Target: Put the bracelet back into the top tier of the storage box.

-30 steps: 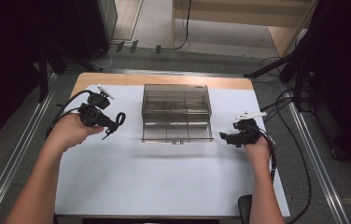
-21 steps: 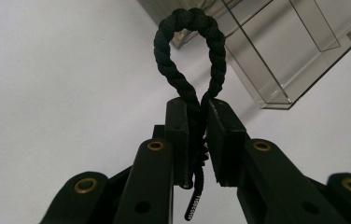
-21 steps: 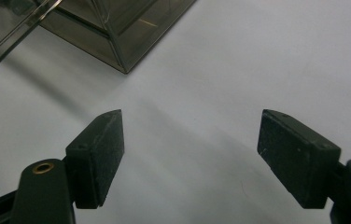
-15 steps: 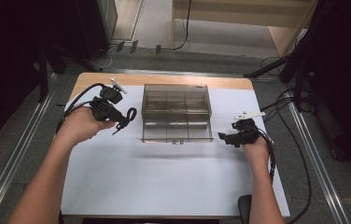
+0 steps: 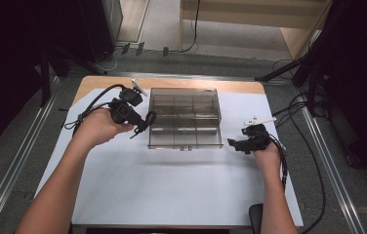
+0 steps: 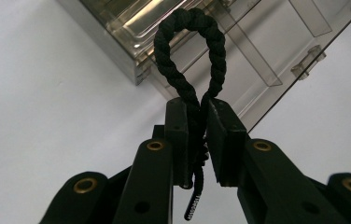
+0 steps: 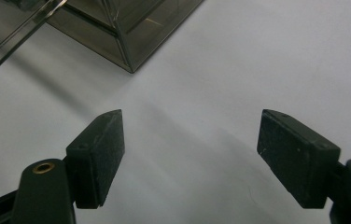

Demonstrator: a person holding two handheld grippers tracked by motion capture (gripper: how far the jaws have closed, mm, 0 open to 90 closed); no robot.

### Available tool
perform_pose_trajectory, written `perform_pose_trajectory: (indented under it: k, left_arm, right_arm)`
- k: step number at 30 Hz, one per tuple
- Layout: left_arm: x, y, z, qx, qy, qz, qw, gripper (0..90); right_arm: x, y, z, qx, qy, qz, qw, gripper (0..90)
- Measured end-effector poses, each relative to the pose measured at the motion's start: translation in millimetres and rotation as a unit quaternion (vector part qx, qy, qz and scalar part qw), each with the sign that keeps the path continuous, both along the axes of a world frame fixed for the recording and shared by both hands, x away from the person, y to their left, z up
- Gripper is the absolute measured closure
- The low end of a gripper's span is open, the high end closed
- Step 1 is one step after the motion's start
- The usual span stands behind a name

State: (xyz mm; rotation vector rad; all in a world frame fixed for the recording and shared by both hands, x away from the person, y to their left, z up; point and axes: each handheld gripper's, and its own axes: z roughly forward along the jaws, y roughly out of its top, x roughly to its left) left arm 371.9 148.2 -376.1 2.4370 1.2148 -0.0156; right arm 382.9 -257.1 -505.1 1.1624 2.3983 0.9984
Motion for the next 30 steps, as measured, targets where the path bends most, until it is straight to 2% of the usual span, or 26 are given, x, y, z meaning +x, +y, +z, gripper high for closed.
perform_pose_trajectory:
  k: [8, 12, 24, 30]
  left_arm:
    - [2.5, -16.3, -2.0, 0.002, 0.0, -0.016, 0.9999, 79.8]
    - [1.5, -23.7, -4.9, 0.01, -0.002, -0.027, 0.9996, 79.7]
    - [6.5, -41.1, -11.8, 0.003, 0.0, -0.04, 0.9992, 79.7]
    - [10.9, -47.9, -16.8, 0.0, -0.006, -0.042, 0.9991, 79.6]
  right_arm:
    - [0.3, -0.5, -0.2, 0.001, 0.001, 0.001, 1.0, 24.5]
    - [0.2, -0.6, -0.1, 0.001, 0.001, 0.0, 1.0, 24.5]
    - [0.6, -1.1, -0.1, 0.002, -0.002, 0.0, 1.0, 24.4]
    - [0.5, -0.6, -0.3, 0.002, 0.0, 0.0, 1.0, 24.5]
